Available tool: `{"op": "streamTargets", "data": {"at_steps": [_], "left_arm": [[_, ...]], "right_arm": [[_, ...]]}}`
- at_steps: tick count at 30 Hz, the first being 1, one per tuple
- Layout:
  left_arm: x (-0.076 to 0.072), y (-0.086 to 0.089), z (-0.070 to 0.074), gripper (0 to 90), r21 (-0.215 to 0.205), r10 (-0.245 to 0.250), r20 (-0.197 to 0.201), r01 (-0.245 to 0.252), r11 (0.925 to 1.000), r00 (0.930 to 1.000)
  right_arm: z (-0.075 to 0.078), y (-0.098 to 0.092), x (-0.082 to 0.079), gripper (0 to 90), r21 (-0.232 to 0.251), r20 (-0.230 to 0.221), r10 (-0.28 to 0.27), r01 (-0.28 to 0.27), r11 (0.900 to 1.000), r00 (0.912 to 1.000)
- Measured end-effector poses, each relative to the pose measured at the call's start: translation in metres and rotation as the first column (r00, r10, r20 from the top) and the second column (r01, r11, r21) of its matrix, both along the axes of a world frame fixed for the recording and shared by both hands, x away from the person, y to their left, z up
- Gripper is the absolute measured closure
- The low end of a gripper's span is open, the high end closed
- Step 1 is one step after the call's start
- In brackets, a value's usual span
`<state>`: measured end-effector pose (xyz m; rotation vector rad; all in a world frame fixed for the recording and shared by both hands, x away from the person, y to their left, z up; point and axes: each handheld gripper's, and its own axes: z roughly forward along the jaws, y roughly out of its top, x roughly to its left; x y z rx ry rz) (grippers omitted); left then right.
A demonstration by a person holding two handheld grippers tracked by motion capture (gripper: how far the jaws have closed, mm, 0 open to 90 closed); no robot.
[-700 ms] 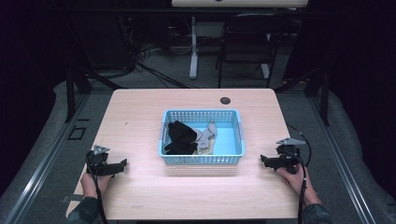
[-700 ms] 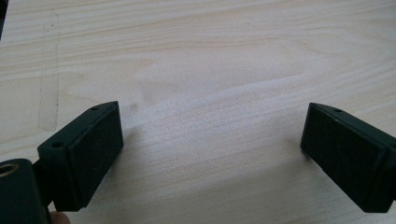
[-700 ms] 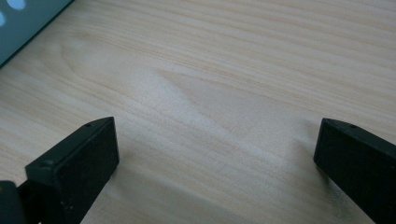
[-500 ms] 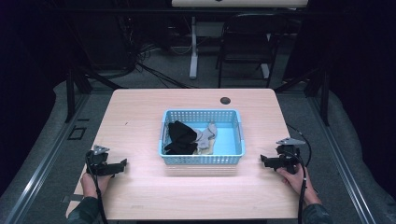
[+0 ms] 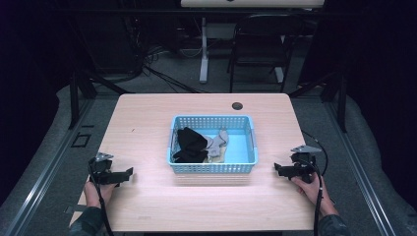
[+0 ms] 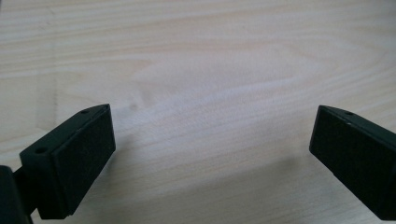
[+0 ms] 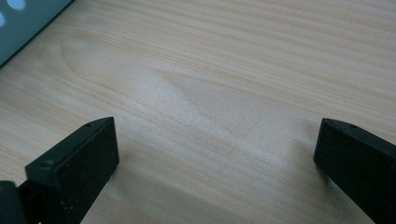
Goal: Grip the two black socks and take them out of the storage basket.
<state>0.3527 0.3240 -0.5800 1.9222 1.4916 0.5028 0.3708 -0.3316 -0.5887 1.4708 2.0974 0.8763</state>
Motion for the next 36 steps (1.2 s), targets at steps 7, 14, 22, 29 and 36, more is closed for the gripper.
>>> {"op": "streamTargets", "data": {"at_steps": [7, 14, 22, 29, 36], "left_arm": [[-0.002, -0.005, 0.043, 0.2, -0.07, -0.023, 0.093, 0.03, 0.9971, 0.9954], [0.001, -0.022, 0.073, 0.2, -0.079, -0.072, 0.127, 0.082, 0.9935, 0.9892], [0.012, -0.052, 0.103, 0.1, -0.06, -0.143, 0.146, 0.153, 0.9863, 0.9789], [0.025, -0.084, 0.115, 0.1, -0.031, -0.183, 0.142, 0.189, 0.9815, 0.9729], [0.043, -0.118, 0.119, 0.1, -0.008, -0.227, 0.123, 0.229, 0.9733, 0.9663]], "right_arm": [[-0.001, 0.001, 0.0, 0.0, 0.006, 0.008, -0.009, 0.009, 1.0, 0.9999], [-0.001, 0.001, 0.0, 0.0, 0.005, 0.008, -0.009, 0.009, 1.0, 0.9999], [-0.001, 0.001, 0.0, 0.0, 0.005, 0.007, -0.01, 0.01, 1.0, 0.9999], [-0.001, 0.001, 0.0, 0.0, 0.004, 0.007, -0.01, 0.01, 1.0, 0.9999], [-0.001, 0.001, 0.0, 0.0, 0.004, 0.008, -0.009, 0.009, 1.0, 0.9999]]}}
